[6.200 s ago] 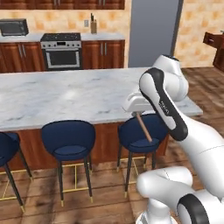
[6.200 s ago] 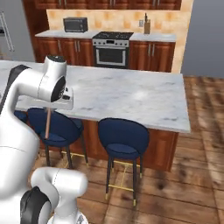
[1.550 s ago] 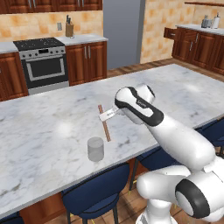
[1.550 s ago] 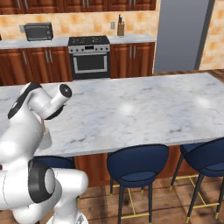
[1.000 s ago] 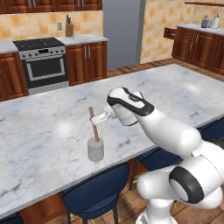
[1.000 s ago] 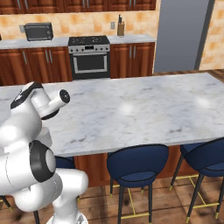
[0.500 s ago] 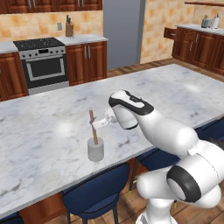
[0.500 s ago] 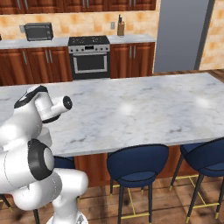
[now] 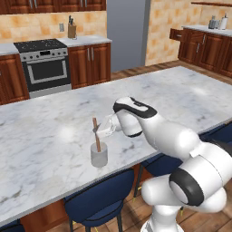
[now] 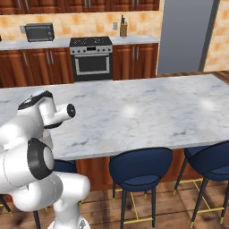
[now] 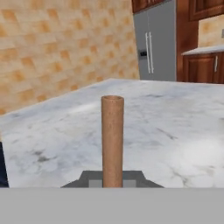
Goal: Take a straw from the drawer in front and place it inside the glass cup on the dining counter.
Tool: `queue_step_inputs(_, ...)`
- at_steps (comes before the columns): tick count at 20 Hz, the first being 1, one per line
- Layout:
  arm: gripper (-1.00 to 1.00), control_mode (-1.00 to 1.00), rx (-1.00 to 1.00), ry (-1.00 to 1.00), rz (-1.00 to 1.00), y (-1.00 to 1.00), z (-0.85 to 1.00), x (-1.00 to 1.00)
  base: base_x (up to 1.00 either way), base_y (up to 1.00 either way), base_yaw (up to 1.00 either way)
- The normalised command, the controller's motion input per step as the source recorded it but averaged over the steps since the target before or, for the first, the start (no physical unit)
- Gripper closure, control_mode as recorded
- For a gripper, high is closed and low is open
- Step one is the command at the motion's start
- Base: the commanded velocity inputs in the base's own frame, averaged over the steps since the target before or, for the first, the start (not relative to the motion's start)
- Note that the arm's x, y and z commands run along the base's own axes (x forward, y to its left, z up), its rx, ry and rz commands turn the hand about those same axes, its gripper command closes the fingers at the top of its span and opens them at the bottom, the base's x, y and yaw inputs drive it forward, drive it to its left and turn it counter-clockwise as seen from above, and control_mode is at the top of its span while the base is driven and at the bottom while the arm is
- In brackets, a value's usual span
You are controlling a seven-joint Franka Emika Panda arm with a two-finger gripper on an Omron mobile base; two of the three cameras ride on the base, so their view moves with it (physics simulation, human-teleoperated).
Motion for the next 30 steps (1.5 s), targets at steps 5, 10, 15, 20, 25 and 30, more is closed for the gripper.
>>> queue_step_inputs(5,1.00,-1.00,0.00,-0.08,0.02,0.00,-0.17,0.21,0.00,0.00,0.00)
queue_step_inputs(10,1.00,-1.00,0.00,-0.04,0.03,0.00,-0.25,0.09,0.00,0.00,0.00)
queue_step_inputs(15,1.00,-1.00,0.00,-0.01,0.03,0.00,-0.29,0.00,0.00,0.00,0.00)
queue_step_inputs(20,1.00,-1.00,0.00,-0.04,0.03,0.05,-0.21,0.00,0.00,0.00,0.00)
queue_step_inputs(25,1.00,-1.00,0.00,-0.03,0.02,0.09,-0.23,0.00,0.00,0.00,0.00)
queue_step_inputs(30,-1.00,-1.00,0.00,-0.06,0.02,0.03,-0.07,-0.10,0.00,0.00,0.00)
